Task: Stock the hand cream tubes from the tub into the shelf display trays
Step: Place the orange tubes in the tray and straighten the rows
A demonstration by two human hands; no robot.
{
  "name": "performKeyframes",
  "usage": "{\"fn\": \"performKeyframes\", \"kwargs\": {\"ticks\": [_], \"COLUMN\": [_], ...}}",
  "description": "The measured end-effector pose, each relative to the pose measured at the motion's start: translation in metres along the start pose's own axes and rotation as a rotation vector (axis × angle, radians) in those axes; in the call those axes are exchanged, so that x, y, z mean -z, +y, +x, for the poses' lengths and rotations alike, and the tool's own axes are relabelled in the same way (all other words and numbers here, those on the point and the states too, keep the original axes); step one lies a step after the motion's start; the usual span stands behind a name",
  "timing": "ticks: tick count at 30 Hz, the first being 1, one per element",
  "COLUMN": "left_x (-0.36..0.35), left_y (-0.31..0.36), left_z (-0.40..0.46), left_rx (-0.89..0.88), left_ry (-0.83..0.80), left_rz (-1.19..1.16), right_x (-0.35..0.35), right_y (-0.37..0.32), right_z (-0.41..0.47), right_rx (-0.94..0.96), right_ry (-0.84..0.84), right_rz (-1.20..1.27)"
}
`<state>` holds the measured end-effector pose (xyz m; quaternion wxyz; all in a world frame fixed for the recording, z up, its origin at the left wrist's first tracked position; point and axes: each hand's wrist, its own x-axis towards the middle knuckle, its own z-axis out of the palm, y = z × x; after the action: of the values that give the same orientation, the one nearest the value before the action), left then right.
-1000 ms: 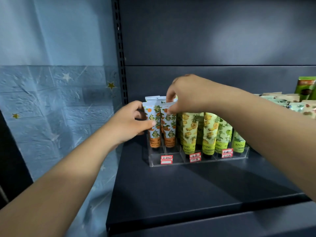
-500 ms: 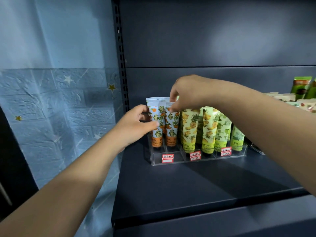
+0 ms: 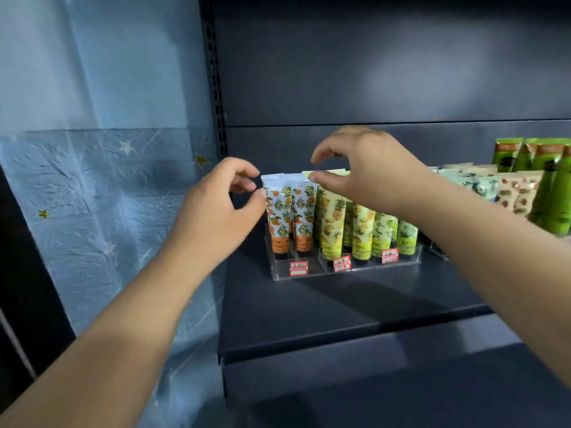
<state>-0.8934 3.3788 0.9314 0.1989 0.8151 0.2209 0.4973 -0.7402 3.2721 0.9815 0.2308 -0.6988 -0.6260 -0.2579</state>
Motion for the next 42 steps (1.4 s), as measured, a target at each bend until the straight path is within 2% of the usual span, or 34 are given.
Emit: {"fn": "performKeyframes", "kwargs": {"ticks": [3,5,10,14,24,31,35,40,42], "left_x": [0.008,0.008,-0.005,-0.038,-0.188,-0.318,-0.377,-0.457,-0.485], "left_y": [0.02,0.032,0.067,0.086,0.144,0.191,0.198,0.179,0.165], "left_z": [-0.023,-0.039,-0.094,-0.134,-0.209,-0.258,-0.299,-0.378,-0.413], "left_rx": [-0.253,-0.373,-0.534,-0.66,-0.671,-0.63,-0.523,-0.34,-0.262], "left_ry": [-0.01,-0.034,-0.108,-0.258,-0.715,-0.906,-1.097,-1.371,-1.514], "left_rz": [0.313,0.396,0.31,0.229,0.026,-0.071,-0.076,-0.035,-0.011], "right_x": [-0.004,-0.005,-0.001,0.005,0.03,0.031,0.015,-0.047,-0.074], "right_y": [-0.006,-0.01,-0.015,-0.007,0.08,0.147,0.174,0.198,0.203], "right_z": [-0.034,-0.06,-0.138,-0.208,-0.38,-0.489,-0.547,-0.646,-0.68], "right_rx": [0.027,0.081,0.063,-0.062,-0.467,-0.758,-0.913,-1.342,-1.547], "right_ry": [0.122,0.229,0.368,0.273,0.057,0.017,0.011,-0.073,-0.208], "right_rz": [-0.067,-0.127,-0.201,-0.222,-0.333,-0.291,-0.267,-0.141,-0.057]}}
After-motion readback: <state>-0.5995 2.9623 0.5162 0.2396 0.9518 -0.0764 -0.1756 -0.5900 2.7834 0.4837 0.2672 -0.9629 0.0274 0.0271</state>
